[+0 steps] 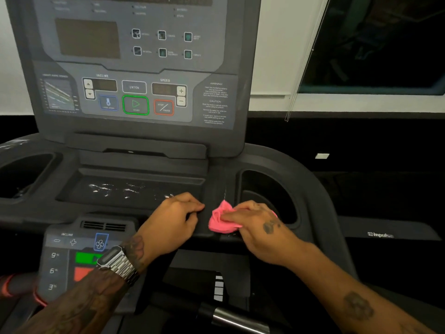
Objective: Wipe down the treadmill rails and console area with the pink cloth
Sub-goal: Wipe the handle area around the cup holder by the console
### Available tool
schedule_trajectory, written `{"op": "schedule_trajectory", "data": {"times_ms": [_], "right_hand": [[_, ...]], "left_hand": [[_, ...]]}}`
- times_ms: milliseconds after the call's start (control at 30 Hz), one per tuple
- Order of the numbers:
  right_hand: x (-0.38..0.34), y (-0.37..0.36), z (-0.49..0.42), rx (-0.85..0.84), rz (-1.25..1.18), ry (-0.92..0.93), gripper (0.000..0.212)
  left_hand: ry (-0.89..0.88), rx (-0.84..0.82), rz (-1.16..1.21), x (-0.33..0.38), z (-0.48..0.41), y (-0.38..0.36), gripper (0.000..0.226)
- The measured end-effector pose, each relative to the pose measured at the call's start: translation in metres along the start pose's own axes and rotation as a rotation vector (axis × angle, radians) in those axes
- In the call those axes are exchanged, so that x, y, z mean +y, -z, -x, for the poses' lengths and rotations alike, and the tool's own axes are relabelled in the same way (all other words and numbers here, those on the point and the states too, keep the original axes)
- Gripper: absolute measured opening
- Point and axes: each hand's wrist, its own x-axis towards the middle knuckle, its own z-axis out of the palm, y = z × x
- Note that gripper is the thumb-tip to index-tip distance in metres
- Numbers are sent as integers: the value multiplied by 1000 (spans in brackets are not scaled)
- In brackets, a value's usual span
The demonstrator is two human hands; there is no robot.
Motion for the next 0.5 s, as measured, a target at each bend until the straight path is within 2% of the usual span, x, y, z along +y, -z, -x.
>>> {"op": "schedule_trajectory", "data": {"times_ms": [100,167,233,267,300,333,367,433,500], "right_hand": [[0,24,-3,-84,-237,-89,47],[-6,40,-14,-66,-524,-240,48],[-8,52,-26,55,-796,-402,46],[-8,57,-33,134,-870,-426,43],[-6,58,-41,201,-841,-420,42],[-2,57,-49,245,-672,-391,43],[1,53,-56,240,-373,-335,47],[7,30,-65,93,218,-246,55],[4,13,-72,-23,497,-226,55]], "left_hand": [[-20,-14,-21,-2,1,0,29],[-23,-6,-18,-3,1,-1,29],[-25,-2,-9,-3,1,-1,29],[-26,-1,-7,-4,1,-1,29],[-28,-1,-7,-4,0,-1,29],[-31,-1,-6,-3,0,-1,29],[-32,-1,-6,-3,0,-1,29],[-34,-6,-10,-3,1,0,29],[-42,-16,-16,-2,1,0,29]]}}
